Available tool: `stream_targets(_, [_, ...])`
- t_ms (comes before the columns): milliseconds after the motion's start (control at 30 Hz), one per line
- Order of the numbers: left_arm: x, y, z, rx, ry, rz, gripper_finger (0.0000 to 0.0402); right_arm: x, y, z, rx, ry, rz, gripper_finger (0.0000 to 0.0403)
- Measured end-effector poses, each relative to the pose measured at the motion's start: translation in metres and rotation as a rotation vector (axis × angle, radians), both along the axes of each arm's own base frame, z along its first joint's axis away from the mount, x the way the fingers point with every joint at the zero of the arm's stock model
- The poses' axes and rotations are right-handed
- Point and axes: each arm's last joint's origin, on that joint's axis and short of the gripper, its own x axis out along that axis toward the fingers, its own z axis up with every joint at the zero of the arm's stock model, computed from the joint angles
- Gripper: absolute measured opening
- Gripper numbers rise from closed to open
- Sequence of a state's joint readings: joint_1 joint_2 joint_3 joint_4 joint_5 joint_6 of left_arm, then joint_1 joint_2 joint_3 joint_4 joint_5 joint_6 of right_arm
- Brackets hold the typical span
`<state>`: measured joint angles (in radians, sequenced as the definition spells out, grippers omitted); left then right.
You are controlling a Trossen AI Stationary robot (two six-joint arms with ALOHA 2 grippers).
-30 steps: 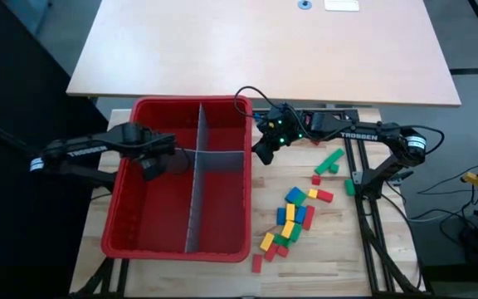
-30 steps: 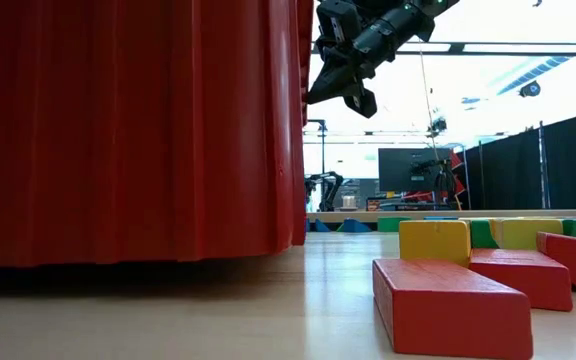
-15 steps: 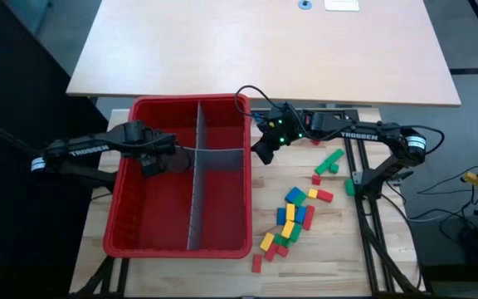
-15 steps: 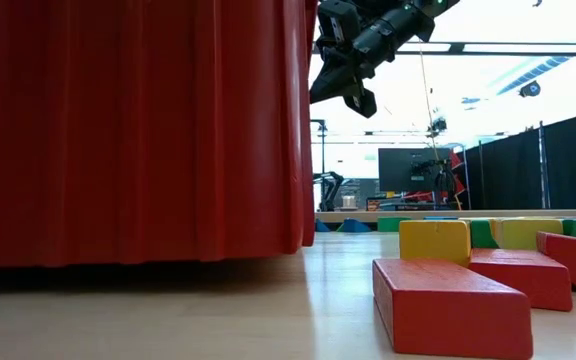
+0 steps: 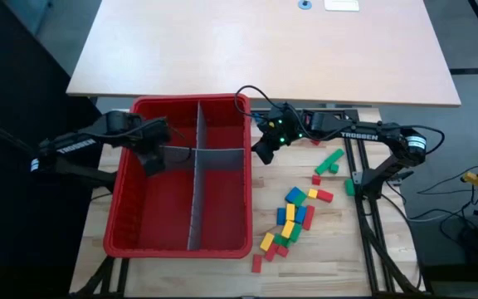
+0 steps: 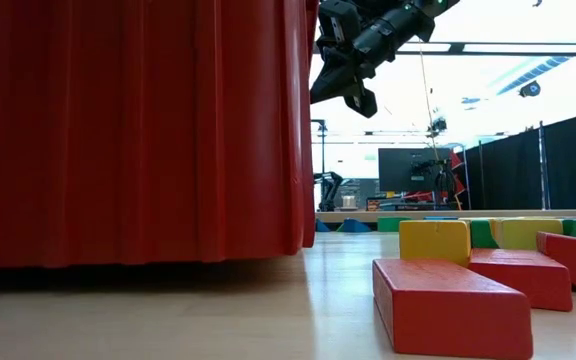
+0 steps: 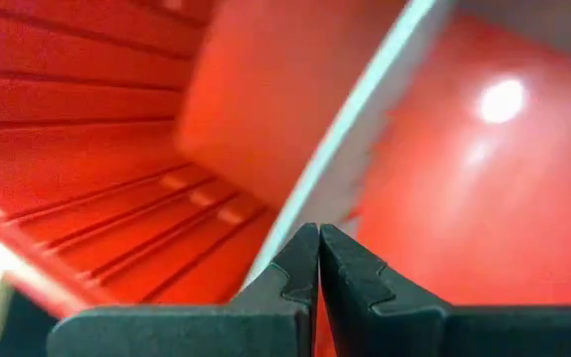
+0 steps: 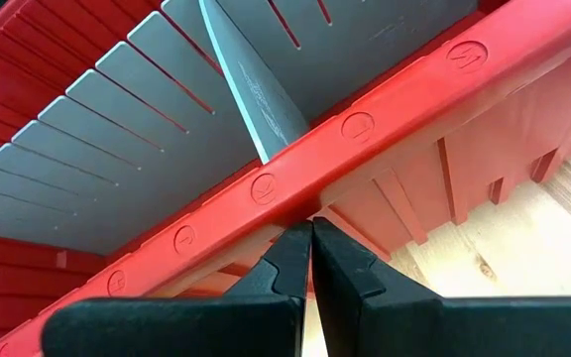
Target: Sort blocks
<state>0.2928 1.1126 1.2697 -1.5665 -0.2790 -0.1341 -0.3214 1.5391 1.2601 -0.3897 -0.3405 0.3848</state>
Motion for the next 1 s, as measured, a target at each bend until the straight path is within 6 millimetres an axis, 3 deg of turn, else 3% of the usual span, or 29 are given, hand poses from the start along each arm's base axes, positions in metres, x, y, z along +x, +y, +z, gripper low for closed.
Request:
stream_targets(133, [0.001,-0.003,-0.007,-0.118,-0.009,-0.019,0.0000,0.000,0.000,0.000,0.000,0.000,0.000,0.0000])
stream_targets(600, [-0.004,-0.010,-0.056,-0.271,0.153,-0.015,0.0000,0.000,0.000,0.000,0.000,0.000,0.000,0.0000])
stream_targets(800, [-0.006,-0.008,-0.065,-0.218,0.213,-0.031,0.0000,0.000,0.000,0.000,0.000,0.001,0.000,0.0000])
stream_targets(1000, [-0.009,-0.002,-0.068,0.006,0.320,-0.077,0.0000,0.000,0.000,0.000,0.005,0.002,-0.010,0.0000])
